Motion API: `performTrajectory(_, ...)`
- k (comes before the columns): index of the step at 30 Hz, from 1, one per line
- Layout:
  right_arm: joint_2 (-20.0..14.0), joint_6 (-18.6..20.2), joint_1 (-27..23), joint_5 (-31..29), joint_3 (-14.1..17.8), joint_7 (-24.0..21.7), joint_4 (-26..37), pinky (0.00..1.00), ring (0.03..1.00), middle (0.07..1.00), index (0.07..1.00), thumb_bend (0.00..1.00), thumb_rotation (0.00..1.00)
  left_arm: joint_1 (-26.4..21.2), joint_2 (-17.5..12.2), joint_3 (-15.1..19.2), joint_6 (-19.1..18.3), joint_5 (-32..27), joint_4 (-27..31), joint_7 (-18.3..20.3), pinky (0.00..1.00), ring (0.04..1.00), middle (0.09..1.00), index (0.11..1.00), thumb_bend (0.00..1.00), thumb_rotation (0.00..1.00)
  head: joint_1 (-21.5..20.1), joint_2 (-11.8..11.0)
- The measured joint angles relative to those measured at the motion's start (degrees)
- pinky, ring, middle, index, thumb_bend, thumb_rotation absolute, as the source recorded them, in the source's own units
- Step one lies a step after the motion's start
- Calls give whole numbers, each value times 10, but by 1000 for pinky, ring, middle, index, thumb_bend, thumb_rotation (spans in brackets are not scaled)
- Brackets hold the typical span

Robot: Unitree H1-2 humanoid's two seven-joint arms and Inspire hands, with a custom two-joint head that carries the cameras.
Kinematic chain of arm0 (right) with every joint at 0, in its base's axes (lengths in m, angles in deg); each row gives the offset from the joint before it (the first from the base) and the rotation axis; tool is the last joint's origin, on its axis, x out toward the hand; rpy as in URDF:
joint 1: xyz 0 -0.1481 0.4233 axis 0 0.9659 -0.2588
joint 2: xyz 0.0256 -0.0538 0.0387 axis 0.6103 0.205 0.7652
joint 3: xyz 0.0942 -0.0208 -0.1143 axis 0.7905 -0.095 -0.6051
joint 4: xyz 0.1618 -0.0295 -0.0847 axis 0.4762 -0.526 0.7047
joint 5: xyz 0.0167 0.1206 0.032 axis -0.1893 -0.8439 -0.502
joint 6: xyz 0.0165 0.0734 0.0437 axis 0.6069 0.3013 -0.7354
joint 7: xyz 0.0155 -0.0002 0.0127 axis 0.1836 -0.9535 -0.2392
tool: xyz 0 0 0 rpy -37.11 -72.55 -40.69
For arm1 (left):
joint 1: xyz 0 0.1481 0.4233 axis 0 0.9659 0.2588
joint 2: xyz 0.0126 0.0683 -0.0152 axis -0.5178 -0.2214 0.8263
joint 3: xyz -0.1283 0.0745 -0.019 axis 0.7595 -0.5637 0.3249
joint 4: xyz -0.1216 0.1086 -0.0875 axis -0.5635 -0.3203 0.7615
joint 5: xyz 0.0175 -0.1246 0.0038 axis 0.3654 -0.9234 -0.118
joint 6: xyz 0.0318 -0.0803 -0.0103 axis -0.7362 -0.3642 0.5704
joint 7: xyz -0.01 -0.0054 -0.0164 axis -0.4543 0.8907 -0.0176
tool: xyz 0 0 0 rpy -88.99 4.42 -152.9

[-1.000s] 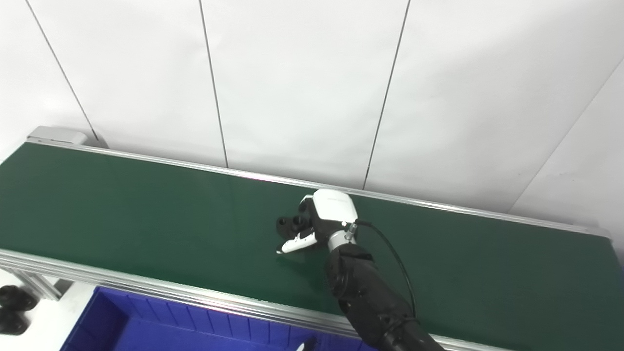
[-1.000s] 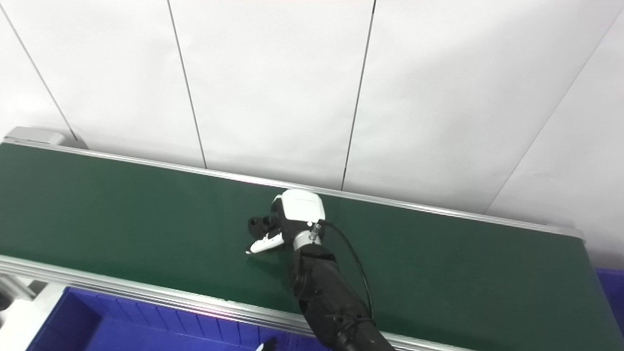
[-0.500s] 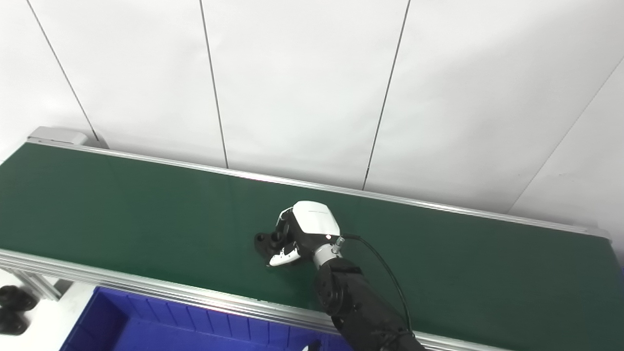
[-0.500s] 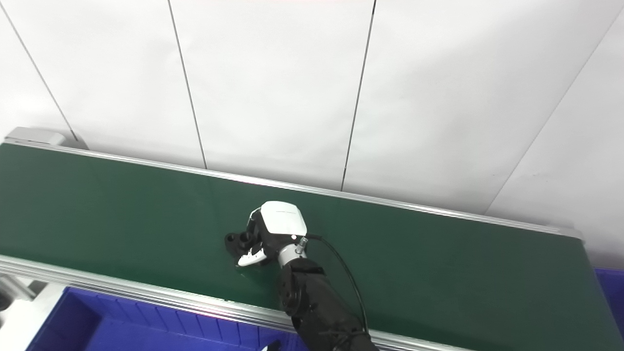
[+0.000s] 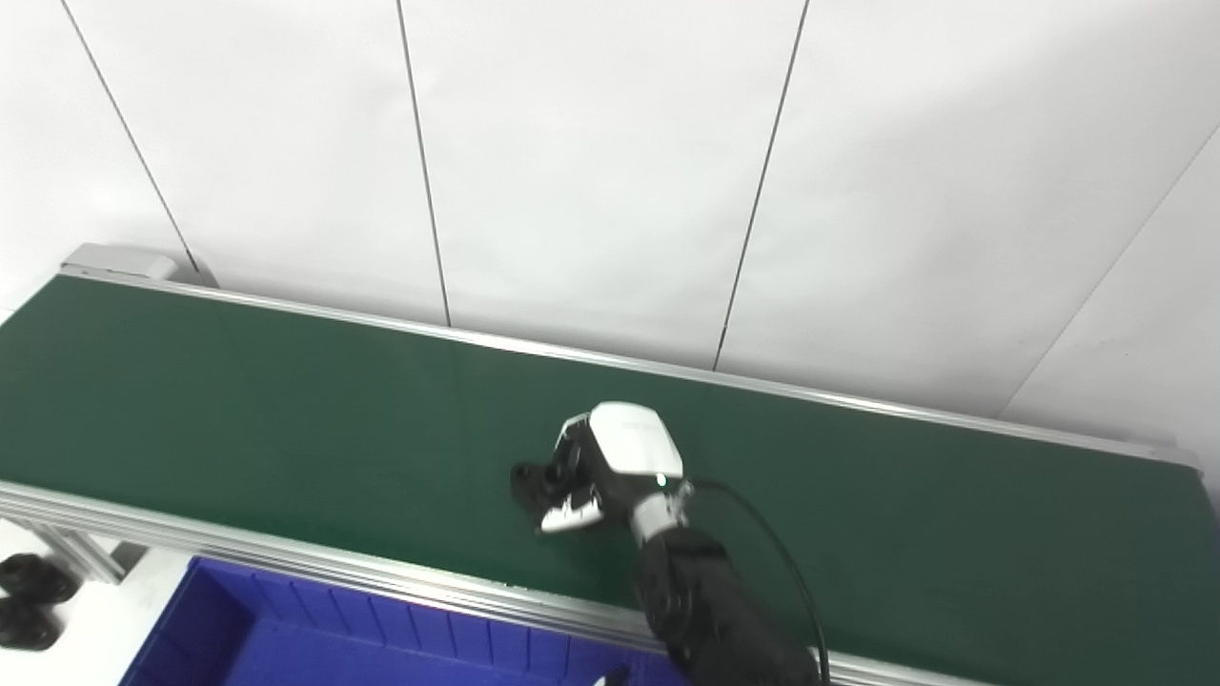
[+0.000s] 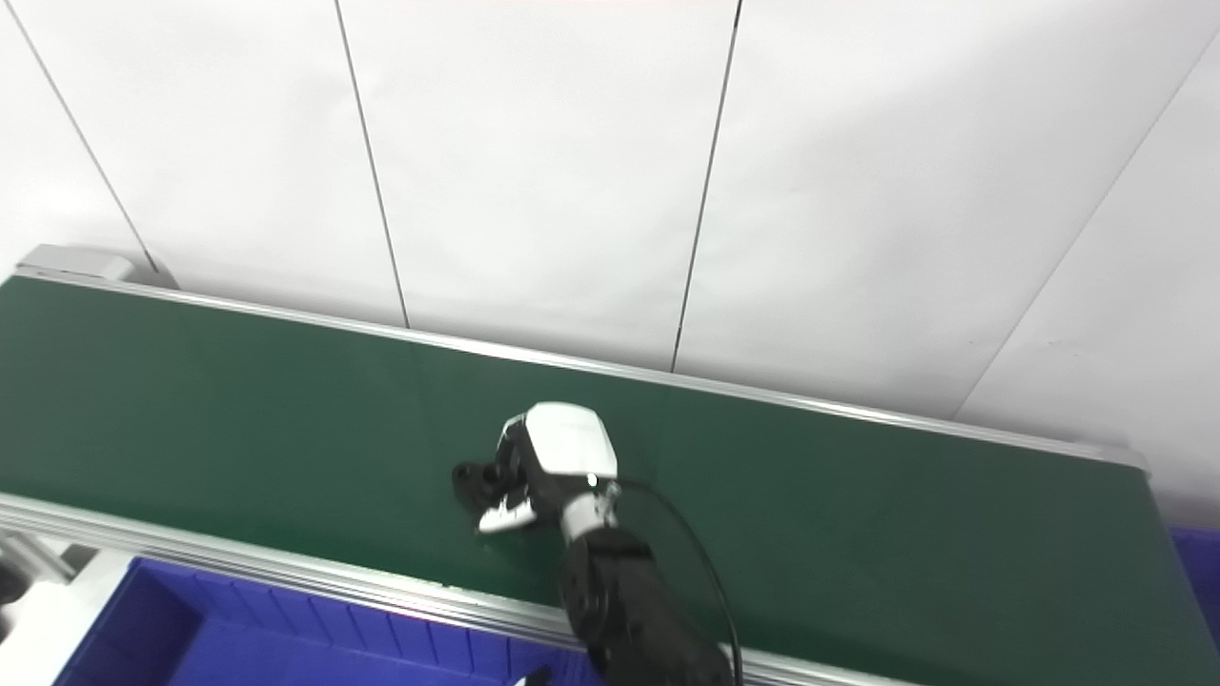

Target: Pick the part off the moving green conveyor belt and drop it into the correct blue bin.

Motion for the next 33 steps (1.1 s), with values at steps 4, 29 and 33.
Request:
performTrajectory(4,-17,28,68,26,-3,-31,135,175,245,348,482,516,152,4,7,12,3,-15,1,-1,837,954,1000,1000,787,837,-20,9)
performTrajectory(29,-43,82,441,262,62,-227,631,165,239,346,484,517,126,-5,-44,114,-63,-129,113,52,961,973,1000,1000,869,879,-243,137)
performTrajectory(33,-48,76,508,273,75,-196,596,155,226,329,486,517,124,-13,-54,129,-84,-147,117,62,971,977,1000,1000,850,886,-263,161)
